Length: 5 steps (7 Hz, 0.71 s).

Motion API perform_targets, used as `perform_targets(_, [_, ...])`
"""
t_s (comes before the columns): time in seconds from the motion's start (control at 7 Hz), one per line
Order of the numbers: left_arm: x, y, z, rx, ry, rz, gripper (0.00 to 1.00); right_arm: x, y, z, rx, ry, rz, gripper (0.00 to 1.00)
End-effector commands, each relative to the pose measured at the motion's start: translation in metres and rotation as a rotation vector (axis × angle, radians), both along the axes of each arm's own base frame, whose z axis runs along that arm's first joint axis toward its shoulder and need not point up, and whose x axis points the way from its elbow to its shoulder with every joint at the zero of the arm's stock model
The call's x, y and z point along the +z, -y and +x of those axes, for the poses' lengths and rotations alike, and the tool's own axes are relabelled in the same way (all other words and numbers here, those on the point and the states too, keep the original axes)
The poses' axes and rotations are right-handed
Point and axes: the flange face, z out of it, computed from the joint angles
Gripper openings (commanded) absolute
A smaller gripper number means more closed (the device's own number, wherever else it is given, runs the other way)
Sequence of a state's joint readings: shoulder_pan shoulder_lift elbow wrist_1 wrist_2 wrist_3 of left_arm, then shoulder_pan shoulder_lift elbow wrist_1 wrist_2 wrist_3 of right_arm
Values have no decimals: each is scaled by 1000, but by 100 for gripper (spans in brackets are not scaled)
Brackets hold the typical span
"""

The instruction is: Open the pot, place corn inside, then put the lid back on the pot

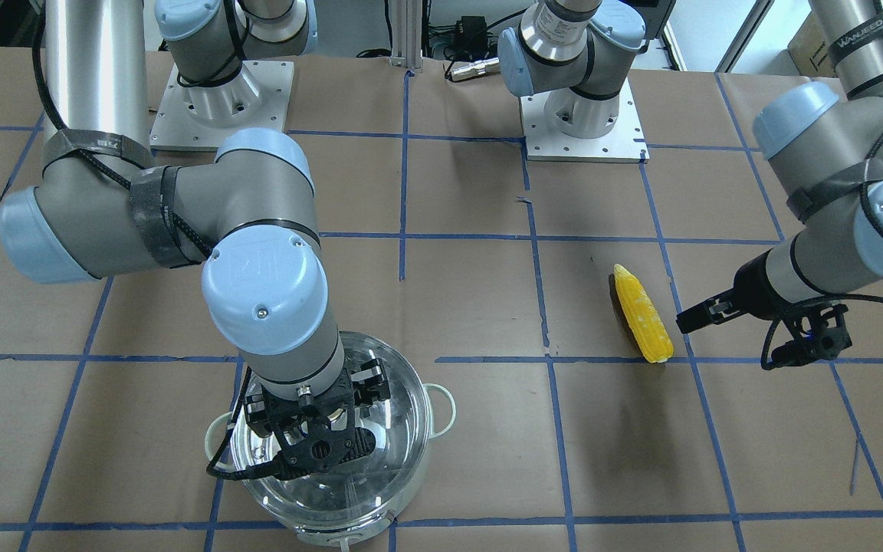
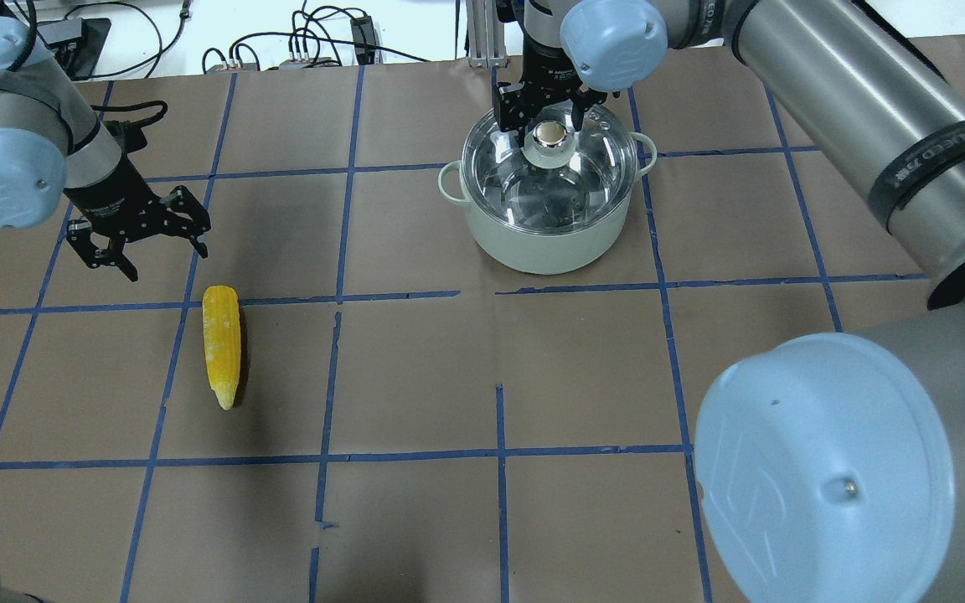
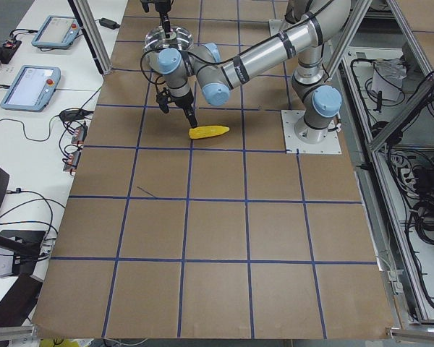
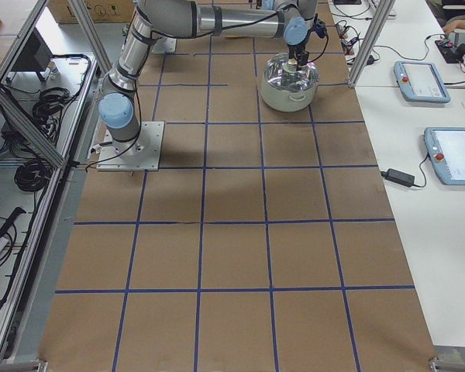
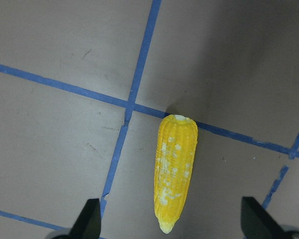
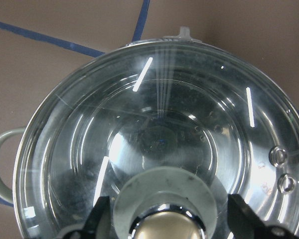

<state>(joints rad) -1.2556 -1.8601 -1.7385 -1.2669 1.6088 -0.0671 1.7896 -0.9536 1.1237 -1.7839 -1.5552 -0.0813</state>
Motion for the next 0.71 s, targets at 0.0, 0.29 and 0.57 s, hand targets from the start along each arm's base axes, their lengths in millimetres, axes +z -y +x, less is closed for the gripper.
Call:
perform_targets(0.0, [-29,-19,-17,9,67,-66,100,1,0,-1,4,-1,1,72])
perform_targets(0.29, [-46,-25,-45,-23,139,-62,100,0,-2,-2,2,-6,27,42])
perform_targets(0.57, [-76,-34,-45,-33,123,-24,100,0,-4,-4,0,-13,43,15])
